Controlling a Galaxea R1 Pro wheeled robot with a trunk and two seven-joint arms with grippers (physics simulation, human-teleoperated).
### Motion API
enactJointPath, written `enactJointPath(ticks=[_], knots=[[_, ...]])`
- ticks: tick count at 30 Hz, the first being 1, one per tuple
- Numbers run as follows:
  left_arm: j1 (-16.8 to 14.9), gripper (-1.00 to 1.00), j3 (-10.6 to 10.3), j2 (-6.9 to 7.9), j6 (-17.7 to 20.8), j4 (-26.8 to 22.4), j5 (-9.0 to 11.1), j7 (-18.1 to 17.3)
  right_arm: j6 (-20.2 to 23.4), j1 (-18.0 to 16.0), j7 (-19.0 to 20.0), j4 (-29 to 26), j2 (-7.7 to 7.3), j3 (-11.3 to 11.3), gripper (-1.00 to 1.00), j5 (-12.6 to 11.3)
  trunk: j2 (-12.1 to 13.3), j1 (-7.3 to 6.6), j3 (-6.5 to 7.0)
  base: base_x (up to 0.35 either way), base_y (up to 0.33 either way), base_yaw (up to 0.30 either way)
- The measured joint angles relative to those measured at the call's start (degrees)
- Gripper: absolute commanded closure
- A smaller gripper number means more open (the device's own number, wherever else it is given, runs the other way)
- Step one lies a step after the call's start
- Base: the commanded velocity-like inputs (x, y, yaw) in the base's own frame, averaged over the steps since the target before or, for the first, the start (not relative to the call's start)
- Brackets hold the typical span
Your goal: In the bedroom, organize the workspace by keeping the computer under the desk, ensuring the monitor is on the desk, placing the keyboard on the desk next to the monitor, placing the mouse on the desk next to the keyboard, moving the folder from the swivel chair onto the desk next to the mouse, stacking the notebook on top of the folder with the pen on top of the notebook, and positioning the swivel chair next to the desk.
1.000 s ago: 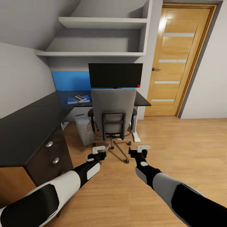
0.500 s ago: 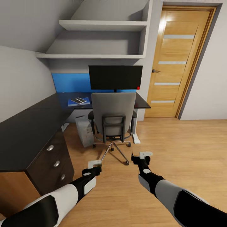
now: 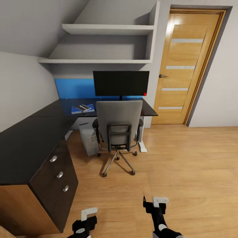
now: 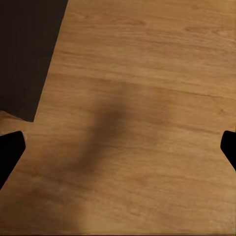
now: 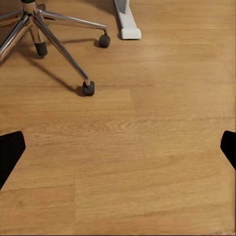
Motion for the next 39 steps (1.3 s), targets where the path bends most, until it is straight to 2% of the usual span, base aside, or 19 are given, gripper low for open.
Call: enactJointPath(ticks=[5, 9, 10, 14, 17, 18, 19, 22, 29, 30, 35, 39], knots=[[4.2, -1.0, 0.1, 0.48, -2.9, 0.3, 0.1, 0.1, -3.0, 4.7, 0.1, 0.2, -0.13, -0.1, -1.0, -0.2, 2.0, -1.1, 0.89, 0.0, 0.0, 0.0], [7.1, -1.0, 0.1, 1.04, -4.7, 0.4, 0.1, 0.1, -3.6, 7.1, 0.1, 0.2, -0.16, 0.0, -1.0, -0.2, 3.6, -1.98, 1.61, 0.0, 0.0, 0.0], [9.6, -1.0, 0.3, 2.19, -7.0, 0.4, 0.3, 0.0, -4.0, 9.0, 0.1, 0.2, -0.12, 0.0, -1.0, -0.2, 4.0, -2.2, 1.78, 0.0, 0.0, 0.0], [11.8, -1.0, 0.0, 3.43, -8.2, 0.4, 0.2, -0.1, -5.1, 10.5, 0.2, 0.2, 0.0, 0.1, -1.0, 0.5, 5.6, -3.08, 2.52, 0.0, 0.0, 0.0], [13.7, -1.0, 0.0, 4.86, -8.7, 0.4, 0.2, -0.1, -6.5, 11.2, 0.2, 0.2, 0.05, 0.2, -1.0, 1.9, 6.8, -3.74, 3.05, 0.0, 0.0, 0.0], [16.4, -1.0, 0.1, 7.03, -9.4, 0.3, 0.2, -1.4, -7.2, 11.7, 0.2, 0.2, 0.16, 0.3, -1.0, 3.6, 7.2, -3.96, 3.23, 0.0, 0.0, 0.0], [16.8, -1.0, 0.0, 7.27, -9.6, 0.4, 0.2, -1.8, -7.3, 11.7, 0.2, 0.2, 0.15, 0.2, -1.0, 3.6, 7.6, -4.17, 3.41, 0.0, 0.0, 0.0], [17.1, -1.0, -0.1, 7.47, -10.8, 0.4, 0.3, -3.3, -7.3, 11.7, 0.3, 0.2, 0.0, 0.1, -1.0, 3.7, 8.8, -4.83, 3.95, 0.0, 0.0, 0.0], [17.7, -1.0, 0.0, 7.74, -11.8, 0.4, 0.3, -4.1, -7.6, 11.8, 0.1, 1.3, -0.05, 0.1, -1.0, 3.8, 11.6, -6.37, 5.21, 0.0, 0.0, 0.0], [19.2, -1.0, 0.1, 7.84, -14.2, 0.4, 0.5, -4.1, -7.9, 12.3, -0.1, 2.3, 0.01, 0.0, -1.0, 3.7, 12.0, -6.59, 5.38, 0.0, 0.0, 0.0], [21.8, -1.0, 0.0, 7.82, -18.2, 0.4, 0.4, -4.2, -9.5, 13.9, -0.2, 2.9, -0.14, 0.0, -1.0, 3.6, 14.0, -7.69, 6.28, 0.0, 0.0, 0.0], [23.8, -1.0, 0.0, 7.79, -21.5, 0.4, 0.4, -4.2, -12.9, 16.3, -0.2, 3.1, -0.26, -0.1, -1.0, 3.5, 15.6, -8.57, 7.0, 0.0, 0.0, 0.0]])
